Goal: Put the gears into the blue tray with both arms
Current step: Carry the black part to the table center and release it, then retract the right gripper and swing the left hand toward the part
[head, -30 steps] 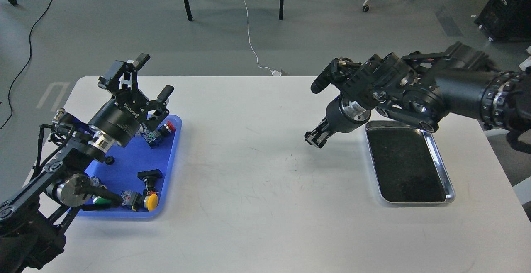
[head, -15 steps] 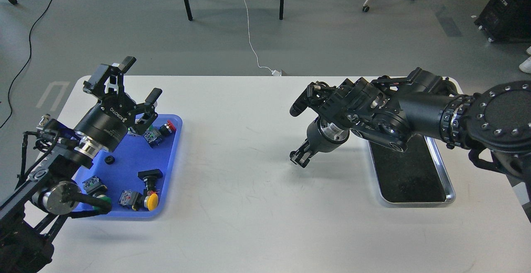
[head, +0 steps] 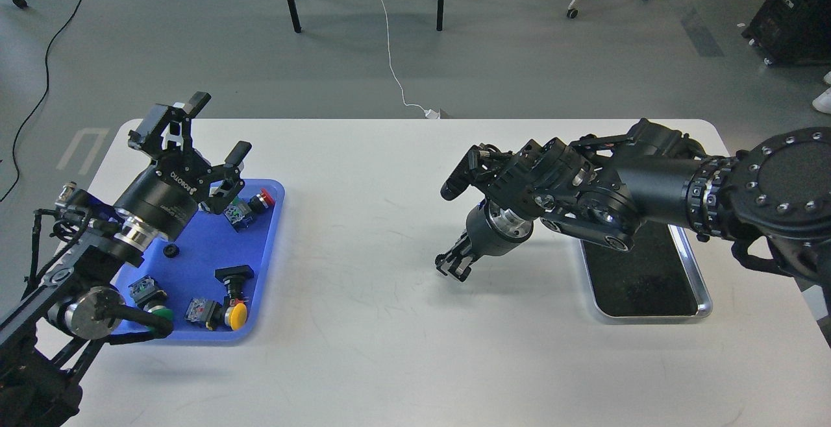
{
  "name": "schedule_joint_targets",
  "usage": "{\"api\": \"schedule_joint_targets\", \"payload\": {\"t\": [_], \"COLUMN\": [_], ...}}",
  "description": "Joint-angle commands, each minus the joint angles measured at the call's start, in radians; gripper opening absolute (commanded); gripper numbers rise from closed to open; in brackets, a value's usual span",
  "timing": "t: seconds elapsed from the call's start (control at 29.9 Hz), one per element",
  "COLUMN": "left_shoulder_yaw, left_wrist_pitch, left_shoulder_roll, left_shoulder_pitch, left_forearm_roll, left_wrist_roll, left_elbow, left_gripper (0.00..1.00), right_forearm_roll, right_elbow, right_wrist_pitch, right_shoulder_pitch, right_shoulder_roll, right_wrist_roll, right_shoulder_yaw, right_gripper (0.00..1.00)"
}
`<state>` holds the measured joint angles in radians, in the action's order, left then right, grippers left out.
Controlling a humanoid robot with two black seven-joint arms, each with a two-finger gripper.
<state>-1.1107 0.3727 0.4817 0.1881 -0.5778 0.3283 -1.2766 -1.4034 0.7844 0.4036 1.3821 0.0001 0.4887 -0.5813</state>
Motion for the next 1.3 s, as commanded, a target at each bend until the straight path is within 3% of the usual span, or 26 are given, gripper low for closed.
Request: {"api": "schedule_joint_targets", "payload": {"t": [0.0, 0.17, 0.37, 0.53, 0.74, 0.9, 1.0, 1.14, 1.27], "left_shoulder_yaw": [-0.001, -0.003, -0.005, -0.005, 0.002, -0.001, 0.002, 0.019, 0.035], "left_wrist_pitch": [0.0, 0.0, 0.002, 0.002, 0.003, 0.006, 0.011, 0.017, 0.049], "left_shoulder_roll": [0.0, 0.0, -0.002, -0.002, 0.001, 0.001, 0.009, 0.015, 0.009], "left_shoulder_pitch": [-0.001, -0.009, -0.016, -0.016, -0.004, 0.002, 0.013, 0.077, 0.123], "left_forearm_roll": [0.001, 0.001, 0.0, 0.0, -0.001, 0.0, -0.013, -0.066, -0.291], "left_wrist_roll": [0.0, 0.0, 0.002, 0.002, 0.009, 0.021, 0.051, 0.052, 0.061], "left_elbow": [0.0, 0.0, 0.0, 0.0, 0.006, 0.008, 0.008, 0.003, -0.049], "left_gripper": [0.98, 0.98, 0.98, 0.98, 0.98, 0.98, 0.98, 0.98, 0.98], "right_forearm_roll": [0.0, 0.0, 0.0, 0.017, 0.184, 0.371, 0.629, 0.863, 1.046], "right_elbow": [0.004, 0.006, 0.007, 0.006, 0.016, 0.022, 0.024, 0.027, 0.044], "right_wrist_pitch": [-0.017, -0.02, -0.02, -0.02, -0.016, -0.008, -0.005, -0.005, -0.005], "right_shoulder_pitch": [0.0, 0.0, -0.001, 0.011, 0.087, 0.08, 0.011, -0.083, -0.243], "right_shoulder_roll": [0.0, 0.0, 0.0, 0.0, 0.0, -0.014, -0.135, -0.245, -0.36], "right_wrist_roll": [0.0, 0.0, 0.0, 0.0, 0.0, 0.0, 0.0, 0.0, 0.0], "right_shoulder_yaw": [-0.002, 0.0, 0.0, 0.004, 0.018, 0.119, 0.222, 0.34, 0.545], "right_gripper": [0.24, 0.3, 0.46, 0.64, 0.95, 0.96, 0.96, 0.95, 0.95]}}
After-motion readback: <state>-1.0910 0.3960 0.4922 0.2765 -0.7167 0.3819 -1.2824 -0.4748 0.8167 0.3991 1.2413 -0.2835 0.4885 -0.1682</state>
